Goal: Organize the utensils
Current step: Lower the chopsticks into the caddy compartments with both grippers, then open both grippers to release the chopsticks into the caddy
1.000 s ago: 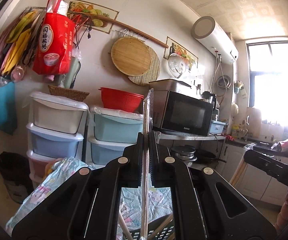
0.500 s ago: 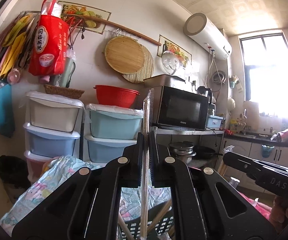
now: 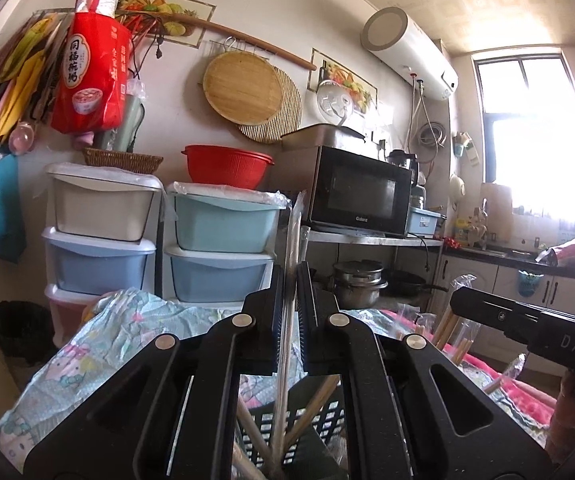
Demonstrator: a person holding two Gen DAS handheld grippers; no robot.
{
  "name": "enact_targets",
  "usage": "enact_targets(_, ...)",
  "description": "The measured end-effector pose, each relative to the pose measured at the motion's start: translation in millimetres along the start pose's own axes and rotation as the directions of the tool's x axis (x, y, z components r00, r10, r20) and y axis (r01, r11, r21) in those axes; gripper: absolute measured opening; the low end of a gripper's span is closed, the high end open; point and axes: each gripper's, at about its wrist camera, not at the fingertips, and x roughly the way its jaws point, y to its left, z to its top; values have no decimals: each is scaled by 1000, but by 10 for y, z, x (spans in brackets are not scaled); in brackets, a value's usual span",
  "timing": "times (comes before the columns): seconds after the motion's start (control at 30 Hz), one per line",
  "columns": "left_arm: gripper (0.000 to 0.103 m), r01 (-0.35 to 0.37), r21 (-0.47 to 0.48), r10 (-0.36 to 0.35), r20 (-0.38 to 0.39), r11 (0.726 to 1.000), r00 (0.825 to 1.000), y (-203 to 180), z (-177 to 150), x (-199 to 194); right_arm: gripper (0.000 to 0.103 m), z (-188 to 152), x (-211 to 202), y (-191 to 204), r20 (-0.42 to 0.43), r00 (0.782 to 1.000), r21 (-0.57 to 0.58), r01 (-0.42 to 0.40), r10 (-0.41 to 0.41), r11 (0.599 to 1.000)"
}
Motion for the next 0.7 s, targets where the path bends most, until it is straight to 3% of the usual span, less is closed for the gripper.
enact_targets(0.13,4,8,-4,-8,-21,1000,1000,8,-5,-31,6,-28,-28,-3,-18,1000,10,4,-4,1000)
enact_targets(0.43,27,44,-9,-45,-75,999,996,-12,33,-178,7,-74,-131,-37,-46,999,32,5,-3,999)
enact_targets(0.7,46,42,-40,-48,-159,998,986,17,176,-350,15,-71,-261,-37,-53,999,25,11,-10,1000)
